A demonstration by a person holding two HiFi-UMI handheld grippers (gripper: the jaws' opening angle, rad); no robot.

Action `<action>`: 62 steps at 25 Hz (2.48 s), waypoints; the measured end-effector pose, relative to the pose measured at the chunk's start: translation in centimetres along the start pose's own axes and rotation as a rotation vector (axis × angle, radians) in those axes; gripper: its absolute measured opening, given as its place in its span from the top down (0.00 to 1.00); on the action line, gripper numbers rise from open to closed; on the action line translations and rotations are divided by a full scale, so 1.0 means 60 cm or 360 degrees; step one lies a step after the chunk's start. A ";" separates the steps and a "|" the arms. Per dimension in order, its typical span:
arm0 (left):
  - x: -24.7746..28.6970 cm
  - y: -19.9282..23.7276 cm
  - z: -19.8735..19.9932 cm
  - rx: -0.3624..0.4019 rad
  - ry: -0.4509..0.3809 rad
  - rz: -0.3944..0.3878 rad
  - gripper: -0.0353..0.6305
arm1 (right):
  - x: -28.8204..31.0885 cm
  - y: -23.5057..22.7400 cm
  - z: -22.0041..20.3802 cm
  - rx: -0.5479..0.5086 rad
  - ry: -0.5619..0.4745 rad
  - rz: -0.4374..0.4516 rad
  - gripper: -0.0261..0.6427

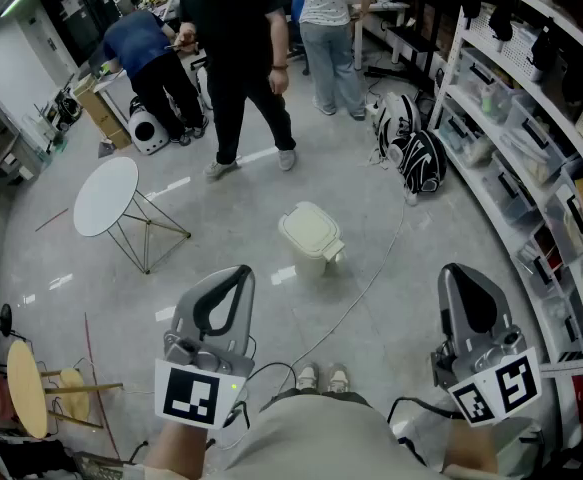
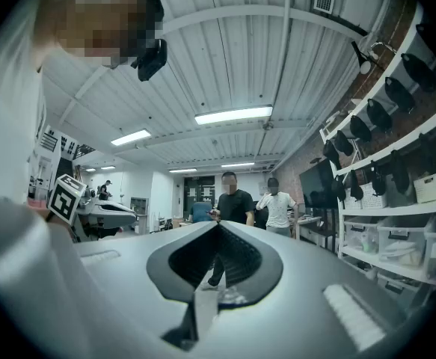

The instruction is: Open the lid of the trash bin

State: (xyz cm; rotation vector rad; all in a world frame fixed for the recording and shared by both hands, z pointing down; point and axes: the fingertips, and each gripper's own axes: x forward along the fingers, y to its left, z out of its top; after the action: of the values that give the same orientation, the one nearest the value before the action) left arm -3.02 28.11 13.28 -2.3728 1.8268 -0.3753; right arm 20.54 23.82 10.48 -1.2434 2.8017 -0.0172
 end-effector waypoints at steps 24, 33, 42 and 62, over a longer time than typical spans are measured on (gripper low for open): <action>0.011 -0.041 0.016 0.0030 -0.0021 0.0063 0.94 | -0.039 -0.056 -0.005 0.0004 -0.0044 -0.0008 0.96; 0.023 -0.050 0.012 0.0030 -0.0031 0.0120 0.94 | -0.040 -0.090 -0.033 0.0005 -0.0010 -0.0002 0.96; 0.088 -0.003 -0.022 -0.0006 -0.0033 0.0107 0.94 | 0.034 -0.112 -0.073 0.0010 0.0033 -0.0026 0.96; 0.430 0.332 -0.140 -0.0071 0.0070 -0.0206 0.94 | 0.414 -0.185 -0.144 0.0007 0.0248 -0.0371 0.96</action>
State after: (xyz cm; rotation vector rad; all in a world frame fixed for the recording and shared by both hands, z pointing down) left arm -17.71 -1.53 19.57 -2.5407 1.7218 -0.4074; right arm 11.52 -2.22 17.95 -1.6268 2.7607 -0.1400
